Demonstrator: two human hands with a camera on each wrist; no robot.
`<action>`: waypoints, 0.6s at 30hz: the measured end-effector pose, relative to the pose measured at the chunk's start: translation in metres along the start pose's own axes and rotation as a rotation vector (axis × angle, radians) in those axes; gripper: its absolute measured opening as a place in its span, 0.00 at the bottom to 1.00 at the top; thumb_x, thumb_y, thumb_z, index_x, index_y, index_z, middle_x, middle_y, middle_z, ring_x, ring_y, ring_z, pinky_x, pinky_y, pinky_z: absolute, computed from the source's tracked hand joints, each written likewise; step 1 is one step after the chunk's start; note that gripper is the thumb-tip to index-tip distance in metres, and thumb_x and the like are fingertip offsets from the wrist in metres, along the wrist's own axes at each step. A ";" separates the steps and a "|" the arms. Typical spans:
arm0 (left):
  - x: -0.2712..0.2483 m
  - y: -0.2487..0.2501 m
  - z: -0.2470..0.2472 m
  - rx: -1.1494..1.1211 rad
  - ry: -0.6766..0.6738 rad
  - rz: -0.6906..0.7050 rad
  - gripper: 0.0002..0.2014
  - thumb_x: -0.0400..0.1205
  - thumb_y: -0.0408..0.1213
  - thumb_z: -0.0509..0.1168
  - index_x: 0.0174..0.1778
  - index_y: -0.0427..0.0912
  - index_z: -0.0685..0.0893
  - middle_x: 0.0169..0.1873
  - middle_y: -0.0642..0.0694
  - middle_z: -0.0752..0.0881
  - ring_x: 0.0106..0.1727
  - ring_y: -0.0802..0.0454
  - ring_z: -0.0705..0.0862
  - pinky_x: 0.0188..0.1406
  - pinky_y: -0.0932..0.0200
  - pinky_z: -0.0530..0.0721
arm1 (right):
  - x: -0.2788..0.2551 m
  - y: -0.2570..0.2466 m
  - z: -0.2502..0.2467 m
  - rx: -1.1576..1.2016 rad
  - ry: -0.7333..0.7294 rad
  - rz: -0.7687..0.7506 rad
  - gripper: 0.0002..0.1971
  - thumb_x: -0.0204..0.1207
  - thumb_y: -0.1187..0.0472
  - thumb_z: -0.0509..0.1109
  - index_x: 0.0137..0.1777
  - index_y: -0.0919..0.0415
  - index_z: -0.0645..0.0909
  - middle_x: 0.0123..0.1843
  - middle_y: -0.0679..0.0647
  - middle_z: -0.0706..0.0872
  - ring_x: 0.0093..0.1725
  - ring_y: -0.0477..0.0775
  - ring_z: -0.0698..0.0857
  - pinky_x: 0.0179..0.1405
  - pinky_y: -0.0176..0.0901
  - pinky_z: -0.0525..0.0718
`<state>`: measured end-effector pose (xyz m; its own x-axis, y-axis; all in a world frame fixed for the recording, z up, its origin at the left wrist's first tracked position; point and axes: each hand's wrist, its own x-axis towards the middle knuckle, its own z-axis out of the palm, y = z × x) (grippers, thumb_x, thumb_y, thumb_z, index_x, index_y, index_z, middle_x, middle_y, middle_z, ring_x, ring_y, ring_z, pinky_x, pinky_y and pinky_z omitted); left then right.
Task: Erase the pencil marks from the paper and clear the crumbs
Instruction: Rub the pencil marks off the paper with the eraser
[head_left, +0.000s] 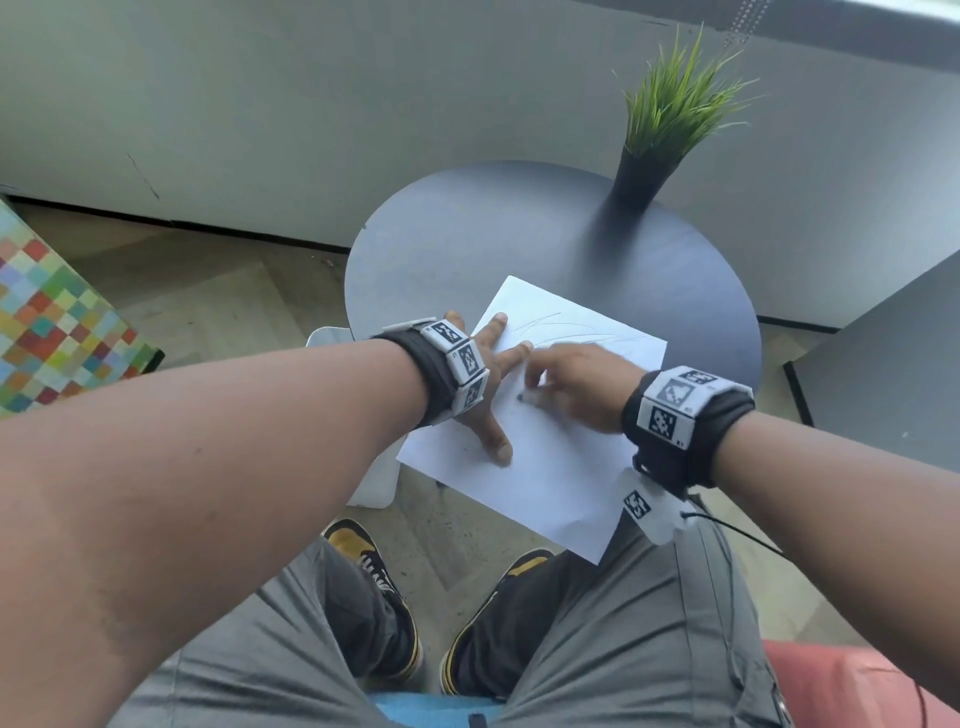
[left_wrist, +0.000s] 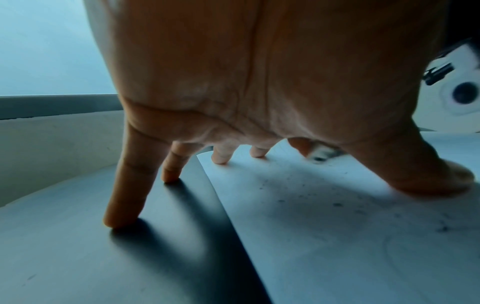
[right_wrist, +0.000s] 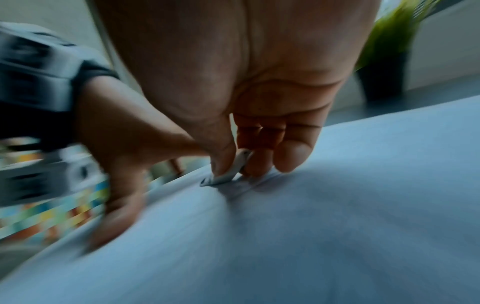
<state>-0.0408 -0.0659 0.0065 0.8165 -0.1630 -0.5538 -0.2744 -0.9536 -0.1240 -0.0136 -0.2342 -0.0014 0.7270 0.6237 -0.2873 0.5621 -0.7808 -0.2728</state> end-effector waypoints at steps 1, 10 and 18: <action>0.001 0.000 0.000 -0.004 -0.002 -0.003 0.70 0.53 0.84 0.67 0.83 0.65 0.33 0.86 0.50 0.34 0.80 0.22 0.50 0.70 0.27 0.68 | 0.003 0.006 -0.002 0.002 0.063 0.066 0.11 0.79 0.43 0.66 0.53 0.48 0.80 0.55 0.51 0.81 0.56 0.54 0.78 0.53 0.43 0.72; 0.001 0.000 0.000 0.000 -0.003 0.001 0.70 0.53 0.83 0.67 0.83 0.65 0.32 0.86 0.50 0.33 0.81 0.23 0.51 0.70 0.27 0.69 | 0.003 0.011 -0.001 0.000 0.078 0.093 0.11 0.79 0.42 0.66 0.51 0.47 0.79 0.54 0.50 0.80 0.58 0.55 0.78 0.56 0.45 0.74; 0.002 0.001 0.000 -0.004 0.006 0.001 0.69 0.53 0.83 0.68 0.83 0.67 0.32 0.86 0.49 0.33 0.81 0.21 0.50 0.71 0.27 0.67 | -0.003 0.004 0.000 -0.014 0.006 0.042 0.11 0.80 0.43 0.65 0.54 0.48 0.79 0.57 0.51 0.81 0.59 0.56 0.79 0.57 0.46 0.75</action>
<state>-0.0393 -0.0670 0.0053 0.8191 -0.1656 -0.5493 -0.2734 -0.9544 -0.1200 -0.0136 -0.2389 -0.0019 0.7524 0.5901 -0.2928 0.5363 -0.8068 -0.2480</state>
